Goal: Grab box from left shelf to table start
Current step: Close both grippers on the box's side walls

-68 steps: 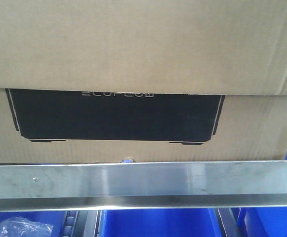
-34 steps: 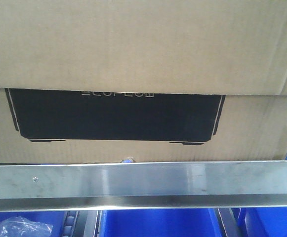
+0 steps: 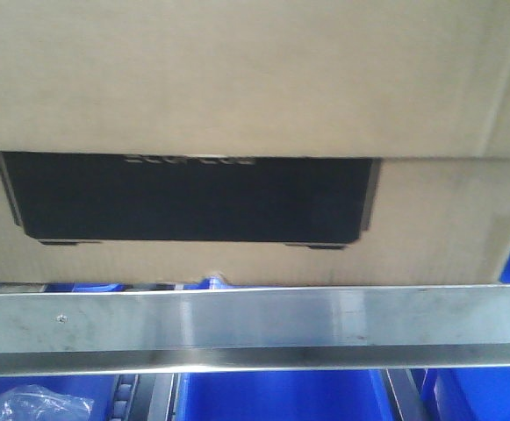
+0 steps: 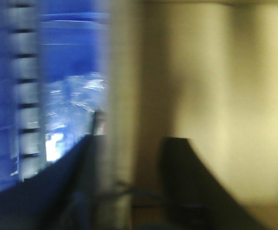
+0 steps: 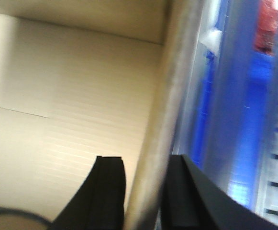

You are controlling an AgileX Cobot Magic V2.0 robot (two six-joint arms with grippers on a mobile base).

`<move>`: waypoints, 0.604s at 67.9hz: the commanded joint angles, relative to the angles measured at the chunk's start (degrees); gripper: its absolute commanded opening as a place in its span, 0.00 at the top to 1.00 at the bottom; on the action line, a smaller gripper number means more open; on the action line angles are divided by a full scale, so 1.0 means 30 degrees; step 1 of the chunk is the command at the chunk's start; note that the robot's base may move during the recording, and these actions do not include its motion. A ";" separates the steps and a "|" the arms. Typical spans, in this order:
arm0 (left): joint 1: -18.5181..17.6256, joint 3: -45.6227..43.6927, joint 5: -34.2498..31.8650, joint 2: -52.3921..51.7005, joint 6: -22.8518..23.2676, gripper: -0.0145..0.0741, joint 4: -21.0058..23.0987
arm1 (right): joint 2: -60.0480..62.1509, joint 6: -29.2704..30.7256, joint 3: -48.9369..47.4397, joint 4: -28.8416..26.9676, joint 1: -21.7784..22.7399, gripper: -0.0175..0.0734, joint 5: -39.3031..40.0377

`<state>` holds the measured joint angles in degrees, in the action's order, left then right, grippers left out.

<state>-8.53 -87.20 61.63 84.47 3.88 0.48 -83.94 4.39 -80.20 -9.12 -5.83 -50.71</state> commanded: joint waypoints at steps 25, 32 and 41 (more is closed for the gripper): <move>-0.0056 -0.0553 -0.0078 -0.2091 -0.0788 0.94 0.0686 | 0.2087 0.0016 -0.0668 0.0387 0.0175 0.74 0.1655; -0.0056 -0.0553 0.0110 -0.3028 -0.0627 0.94 0.0686 | 0.2854 0.0016 -0.0668 -0.0068 0.0118 0.74 0.1624; -0.0056 -0.0236 0.0220 -0.4520 -0.0600 0.94 0.1097 | 0.4100 0.0016 -0.0074 -0.0280 -0.0359 0.74 0.1203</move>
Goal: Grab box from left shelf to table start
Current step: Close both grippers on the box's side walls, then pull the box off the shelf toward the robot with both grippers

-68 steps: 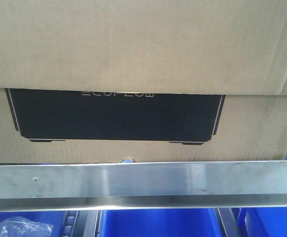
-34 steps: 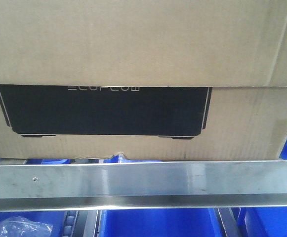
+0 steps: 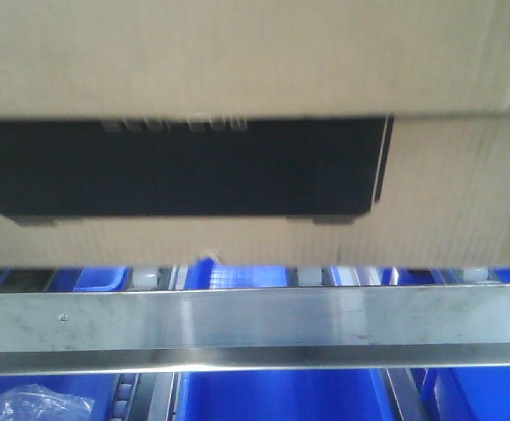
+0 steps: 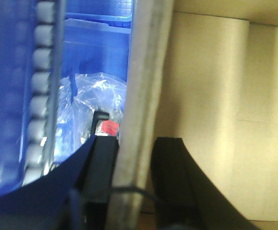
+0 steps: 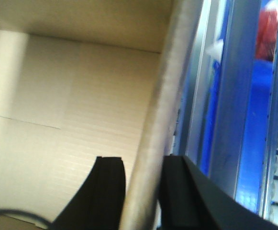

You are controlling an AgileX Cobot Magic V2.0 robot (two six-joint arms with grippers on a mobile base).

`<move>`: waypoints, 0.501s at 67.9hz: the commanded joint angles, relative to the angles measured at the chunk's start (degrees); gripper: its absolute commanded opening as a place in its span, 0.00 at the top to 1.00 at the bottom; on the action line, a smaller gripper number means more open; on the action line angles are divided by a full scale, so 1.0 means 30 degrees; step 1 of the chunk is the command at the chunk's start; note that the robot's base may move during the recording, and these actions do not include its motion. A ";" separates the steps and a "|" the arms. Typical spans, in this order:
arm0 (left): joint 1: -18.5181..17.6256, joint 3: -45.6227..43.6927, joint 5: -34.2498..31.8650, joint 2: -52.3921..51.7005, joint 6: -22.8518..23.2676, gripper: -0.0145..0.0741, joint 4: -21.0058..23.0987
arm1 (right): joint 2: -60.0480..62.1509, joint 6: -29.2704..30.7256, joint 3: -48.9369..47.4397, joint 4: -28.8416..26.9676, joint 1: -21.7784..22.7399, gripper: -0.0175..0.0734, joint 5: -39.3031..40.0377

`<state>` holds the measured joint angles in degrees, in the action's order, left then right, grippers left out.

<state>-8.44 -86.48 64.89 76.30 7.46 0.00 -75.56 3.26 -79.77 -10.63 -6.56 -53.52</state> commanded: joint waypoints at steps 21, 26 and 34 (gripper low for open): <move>-0.0085 0.3872 -0.2451 -0.6876 -0.1587 0.94 0.1447 | 0.4645 0.0394 0.3463 0.0224 -0.1609 0.74 0.3486; -0.0085 0.4931 -0.2913 -0.8146 -0.1587 0.94 0.1489 | 0.5664 0.0394 0.4388 0.0224 -0.1617 0.74 0.3774; -0.0085 0.6276 -0.3396 -1.0270 -0.1587 0.94 0.1567 | 0.7585 0.0394 0.5887 0.0178 -0.1617 0.74 0.4457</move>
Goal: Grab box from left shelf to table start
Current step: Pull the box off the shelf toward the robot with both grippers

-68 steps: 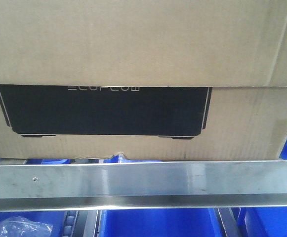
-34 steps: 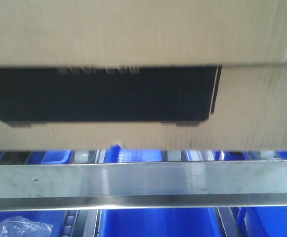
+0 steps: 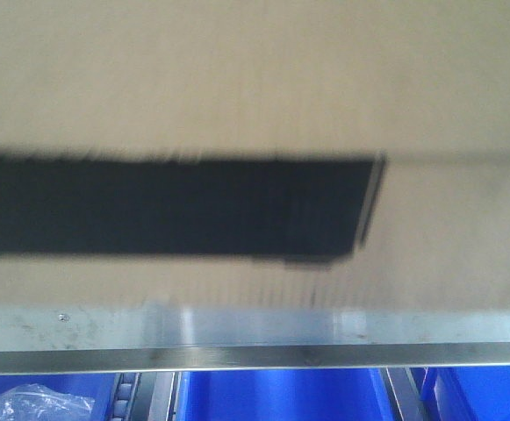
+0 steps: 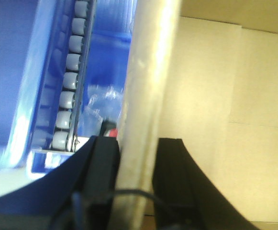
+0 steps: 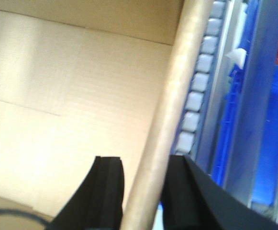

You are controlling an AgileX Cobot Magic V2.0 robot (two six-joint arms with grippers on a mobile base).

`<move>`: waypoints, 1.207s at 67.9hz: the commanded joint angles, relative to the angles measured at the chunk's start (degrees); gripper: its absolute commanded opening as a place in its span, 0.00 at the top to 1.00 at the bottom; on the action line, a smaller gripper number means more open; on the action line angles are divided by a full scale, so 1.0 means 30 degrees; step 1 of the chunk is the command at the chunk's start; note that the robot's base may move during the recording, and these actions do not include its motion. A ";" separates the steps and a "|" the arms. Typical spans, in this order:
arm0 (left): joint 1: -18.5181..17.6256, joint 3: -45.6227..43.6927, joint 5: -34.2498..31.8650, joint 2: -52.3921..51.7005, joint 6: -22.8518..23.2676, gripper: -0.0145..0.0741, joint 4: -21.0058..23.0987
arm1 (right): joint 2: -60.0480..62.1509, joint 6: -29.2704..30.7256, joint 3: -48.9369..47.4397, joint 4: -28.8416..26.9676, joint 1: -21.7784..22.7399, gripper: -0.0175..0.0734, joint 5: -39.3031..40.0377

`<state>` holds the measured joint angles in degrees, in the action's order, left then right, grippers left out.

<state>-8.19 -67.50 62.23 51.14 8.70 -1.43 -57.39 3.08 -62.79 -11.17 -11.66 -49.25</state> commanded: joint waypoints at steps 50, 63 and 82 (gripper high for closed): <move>-0.0169 0.2340 -0.2847 -0.9895 -0.2370 0.94 0.3619 | 1.1610 0.0453 0.3390 -0.1588 0.0083 0.74 0.3528; -0.0169 0.2340 -0.3098 -1.1106 -0.3309 0.94 0.4352 | 1.3380 0.0453 0.3390 -0.2051 0.0083 0.74 0.3680; -0.0169 0.2340 -0.4462 -1.2891 -0.3312 0.94 0.4745 | 1.4083 0.0453 0.3390 -0.2202 0.0083 0.74 0.3703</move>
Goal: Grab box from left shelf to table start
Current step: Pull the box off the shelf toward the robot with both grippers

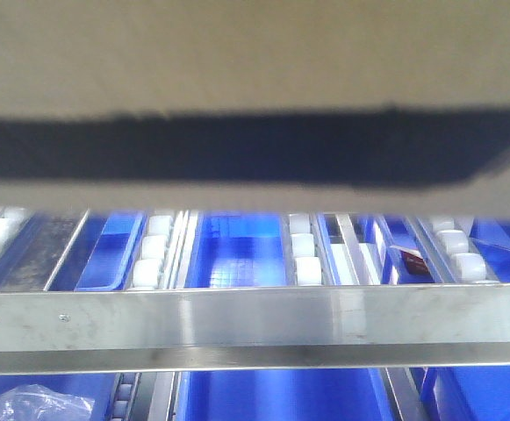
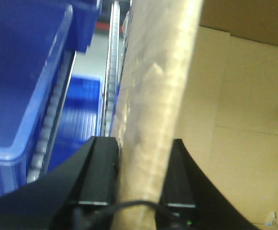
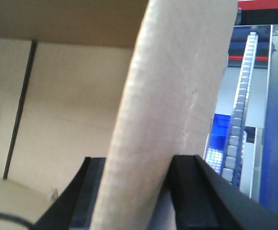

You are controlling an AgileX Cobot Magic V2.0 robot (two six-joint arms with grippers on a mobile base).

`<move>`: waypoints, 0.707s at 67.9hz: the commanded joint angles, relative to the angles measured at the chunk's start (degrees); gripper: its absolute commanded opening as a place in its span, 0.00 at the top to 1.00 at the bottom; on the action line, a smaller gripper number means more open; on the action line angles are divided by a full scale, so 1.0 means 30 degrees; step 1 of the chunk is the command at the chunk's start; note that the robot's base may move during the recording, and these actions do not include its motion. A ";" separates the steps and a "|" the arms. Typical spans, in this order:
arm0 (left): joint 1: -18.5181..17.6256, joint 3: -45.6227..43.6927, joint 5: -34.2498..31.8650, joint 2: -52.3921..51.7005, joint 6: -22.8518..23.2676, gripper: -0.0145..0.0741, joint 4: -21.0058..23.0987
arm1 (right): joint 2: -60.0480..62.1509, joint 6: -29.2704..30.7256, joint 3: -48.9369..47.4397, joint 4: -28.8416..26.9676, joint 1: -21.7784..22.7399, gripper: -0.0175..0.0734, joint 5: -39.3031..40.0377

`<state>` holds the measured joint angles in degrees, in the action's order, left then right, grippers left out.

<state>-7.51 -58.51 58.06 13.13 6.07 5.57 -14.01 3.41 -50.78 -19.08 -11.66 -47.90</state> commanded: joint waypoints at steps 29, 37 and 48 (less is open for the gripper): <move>-0.0398 -0.0526 -0.2964 -0.0252 -0.2435 0.94 0.2410 | -0.0380 0.0344 -0.0611 0.0436 0.0083 0.74 0.3300; -0.0398 -0.0526 -0.2964 -0.0252 -0.2435 0.94 0.2410 | -0.0380 0.0344 -0.0611 0.0436 0.0083 0.74 0.3281; -0.0398 -0.0526 -0.2964 -0.0252 -0.2435 0.94 0.2410 | -0.0380 0.0344 -0.0611 0.0436 0.0083 0.74 0.3281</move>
<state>-7.51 -58.11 56.28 12.14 5.44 5.57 -13.92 3.91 -50.78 -19.51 -11.66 -48.30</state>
